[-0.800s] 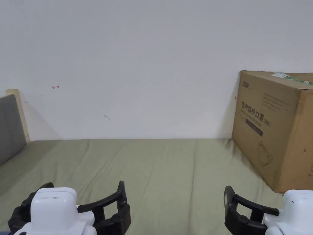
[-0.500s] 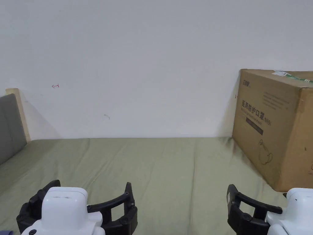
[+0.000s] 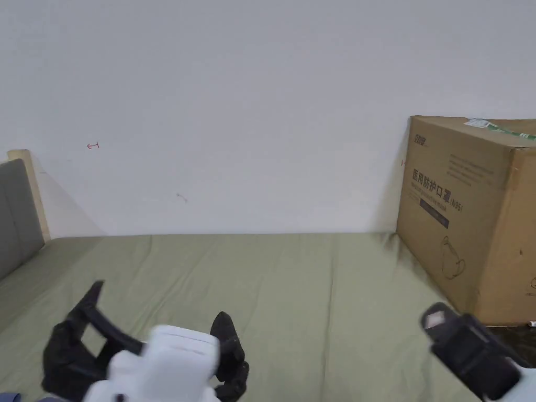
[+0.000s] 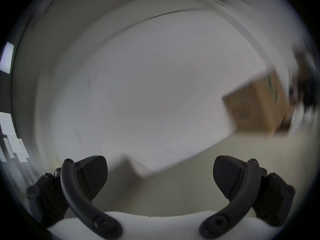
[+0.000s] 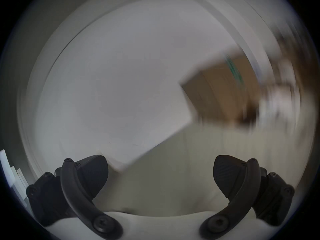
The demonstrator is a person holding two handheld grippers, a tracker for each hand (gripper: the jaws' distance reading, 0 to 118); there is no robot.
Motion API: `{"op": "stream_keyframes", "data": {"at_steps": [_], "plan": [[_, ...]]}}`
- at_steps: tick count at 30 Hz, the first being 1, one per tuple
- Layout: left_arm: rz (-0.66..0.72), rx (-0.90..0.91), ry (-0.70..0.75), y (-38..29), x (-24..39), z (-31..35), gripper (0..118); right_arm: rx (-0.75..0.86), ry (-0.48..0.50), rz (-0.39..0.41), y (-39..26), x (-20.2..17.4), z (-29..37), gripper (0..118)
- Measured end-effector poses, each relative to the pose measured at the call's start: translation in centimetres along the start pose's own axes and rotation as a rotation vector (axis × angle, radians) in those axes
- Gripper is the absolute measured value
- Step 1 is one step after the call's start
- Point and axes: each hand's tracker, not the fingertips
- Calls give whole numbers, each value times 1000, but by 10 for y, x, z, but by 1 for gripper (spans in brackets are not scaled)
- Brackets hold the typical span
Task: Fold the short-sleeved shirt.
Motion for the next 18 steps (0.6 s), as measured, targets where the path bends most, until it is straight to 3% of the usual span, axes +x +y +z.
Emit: {"op": "stream_keyframes", "data": {"at_steps": [2, 3, 4, 5, 6, 8, 10, 11, 12, 13, 15, 17, 18], "plan": [[-579, 158, 61, -12, 41, 5, 118, -105, -153, -718, -1, 69, -15, 118], [-758, 222, 64, -22, 52, 6, 118, -142, -211, -966, -15, 96, -17, 118], [-844, 259, 57, -27, 54, 8, 118, -178, -268, -1153, -32, 119, -16, 118], [-726, 234, 14, -26, 50, 8, 118, -201, -315, -1184, -39, 129, -15, 118], [-547, 186, -36, -16, 39, 8, 118, -202, -317, -1091, -43, 137, -14, 118], [-133, 3, -105, -1, 11, -4, 118, -145, -240, -740, -21, 122, -17, 118], [362, -163, -196, 1, -30, -23, 118, -57, -102, -321, 6, 80, -22, 118], [595, -202, -238, -9, -46, -29, 118, -17, -85, -70, 16, 54, -21, 118], [779, -239, -243, -22, -56, -34, 118, 39, -79, 243, 20, 22, -18, 118], [856, -256, -236, -31, -60, -39, 118, 129, -85, 598, 13, -8, -11, 118], [838, -239, -216, -39, -61, -39, 118, 357, -131, 1078, -19, -45, 5, 118], [796, -241, -207, -39, -54, -37, 118, 427, -35, 1130, -28, -53, 15, 118], [789, -239, -214, -39, -52, -36, 118, 399, -18, 1087, -30, -53, 16, 118]]}}
